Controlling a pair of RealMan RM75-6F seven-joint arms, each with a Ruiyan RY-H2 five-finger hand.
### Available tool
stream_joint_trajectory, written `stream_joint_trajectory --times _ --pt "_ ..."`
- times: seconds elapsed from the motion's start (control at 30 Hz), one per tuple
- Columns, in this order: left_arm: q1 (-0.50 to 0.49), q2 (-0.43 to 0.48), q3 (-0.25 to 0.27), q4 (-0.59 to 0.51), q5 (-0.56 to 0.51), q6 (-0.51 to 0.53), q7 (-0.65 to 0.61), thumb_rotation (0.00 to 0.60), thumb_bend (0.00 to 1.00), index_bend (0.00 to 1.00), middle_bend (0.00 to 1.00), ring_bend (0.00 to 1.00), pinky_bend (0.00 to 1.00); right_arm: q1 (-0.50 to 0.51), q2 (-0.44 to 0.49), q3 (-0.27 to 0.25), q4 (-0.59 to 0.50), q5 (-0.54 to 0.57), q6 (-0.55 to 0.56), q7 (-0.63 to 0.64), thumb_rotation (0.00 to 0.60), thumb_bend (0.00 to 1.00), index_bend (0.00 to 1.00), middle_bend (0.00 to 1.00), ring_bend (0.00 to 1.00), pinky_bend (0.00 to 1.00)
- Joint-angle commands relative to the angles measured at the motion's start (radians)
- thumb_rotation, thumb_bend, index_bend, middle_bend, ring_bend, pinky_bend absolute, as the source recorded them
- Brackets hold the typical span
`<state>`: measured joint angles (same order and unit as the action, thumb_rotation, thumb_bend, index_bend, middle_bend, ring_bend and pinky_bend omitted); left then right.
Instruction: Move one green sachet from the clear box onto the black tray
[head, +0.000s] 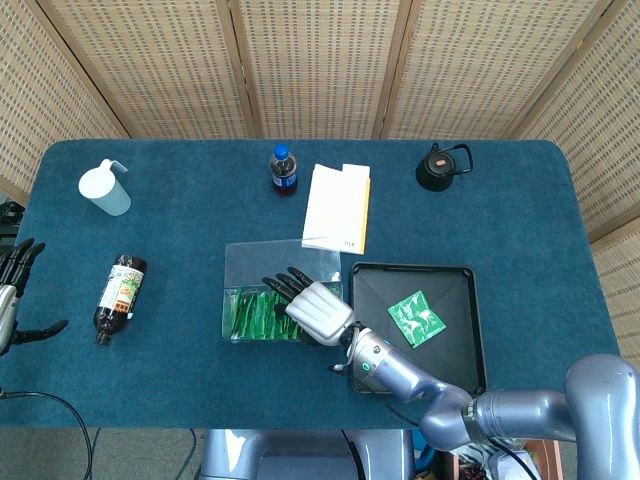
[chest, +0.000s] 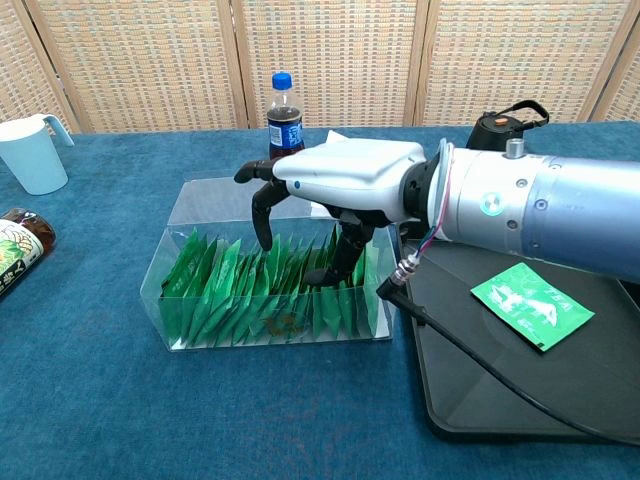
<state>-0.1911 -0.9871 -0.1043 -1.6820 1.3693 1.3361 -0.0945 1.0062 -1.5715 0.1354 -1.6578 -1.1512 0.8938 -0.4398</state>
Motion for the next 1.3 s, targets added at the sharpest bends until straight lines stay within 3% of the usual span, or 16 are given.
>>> stream_joint_trajectory --times 0.03,1.3 --pt "0.000 0.001 0.000 0.000 -0.001 0.001 -0.002 0.600 0.10 0.00 0.00 0.00 0.00 0.001 -0.012 0.001 0.011 0.006 -0.004 -0.004 0.600 0.44 0.43 0.04 0.00 0.00" --pt "-0.005 0.007 0.001 0.006 -0.005 -0.010 -0.018 0.600 0.10 0.00 0.00 0.00 0.00 0.000 -0.094 0.031 0.131 0.047 0.005 -0.043 0.600 0.46 0.45 0.05 0.00 0.00"
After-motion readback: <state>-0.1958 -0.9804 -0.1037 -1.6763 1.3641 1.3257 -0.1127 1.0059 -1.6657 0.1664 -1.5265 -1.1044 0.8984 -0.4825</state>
